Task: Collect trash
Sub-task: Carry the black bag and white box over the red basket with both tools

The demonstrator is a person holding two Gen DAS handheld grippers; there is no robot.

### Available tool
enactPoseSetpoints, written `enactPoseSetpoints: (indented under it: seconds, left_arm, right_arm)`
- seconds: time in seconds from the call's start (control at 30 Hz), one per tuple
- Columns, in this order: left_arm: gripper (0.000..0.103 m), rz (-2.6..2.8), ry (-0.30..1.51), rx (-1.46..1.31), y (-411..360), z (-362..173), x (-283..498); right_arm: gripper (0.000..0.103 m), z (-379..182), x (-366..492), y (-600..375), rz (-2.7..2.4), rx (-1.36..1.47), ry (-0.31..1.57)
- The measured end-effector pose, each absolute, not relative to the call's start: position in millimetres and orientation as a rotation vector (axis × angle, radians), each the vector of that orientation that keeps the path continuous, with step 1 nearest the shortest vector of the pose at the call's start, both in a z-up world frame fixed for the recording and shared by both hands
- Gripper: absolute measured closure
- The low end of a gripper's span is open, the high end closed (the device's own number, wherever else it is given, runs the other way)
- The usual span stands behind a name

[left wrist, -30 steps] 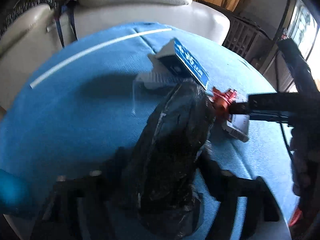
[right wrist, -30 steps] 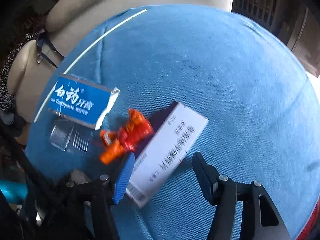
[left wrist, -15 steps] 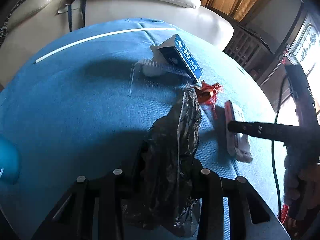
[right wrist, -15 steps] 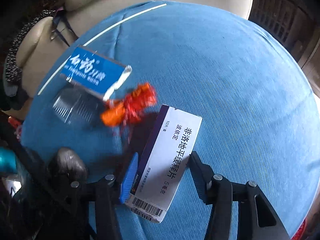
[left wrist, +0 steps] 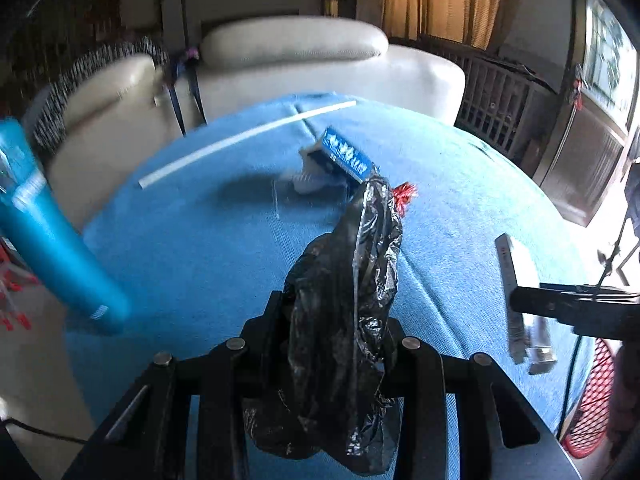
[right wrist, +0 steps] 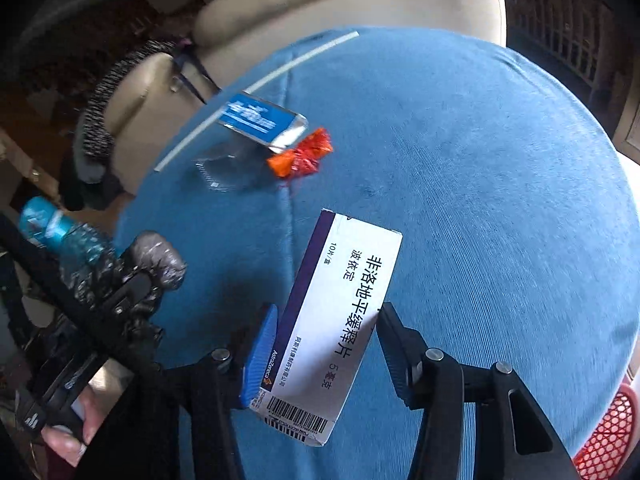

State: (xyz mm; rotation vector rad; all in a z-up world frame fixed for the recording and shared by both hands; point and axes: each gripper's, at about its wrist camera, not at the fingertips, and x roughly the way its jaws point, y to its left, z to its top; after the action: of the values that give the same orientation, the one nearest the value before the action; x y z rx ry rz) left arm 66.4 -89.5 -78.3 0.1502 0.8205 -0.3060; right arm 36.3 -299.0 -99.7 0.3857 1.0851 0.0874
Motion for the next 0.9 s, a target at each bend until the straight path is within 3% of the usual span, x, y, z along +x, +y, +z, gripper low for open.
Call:
enactPoseSetpoints:
  seconds: [0.9]
  left_arm:
    - [0.064, -0.436, 0.542, 0.440, -209, 5, -70]
  right_arm:
    - [0.049, 12, -170, -355, 0.103, 0.254, 0.700]
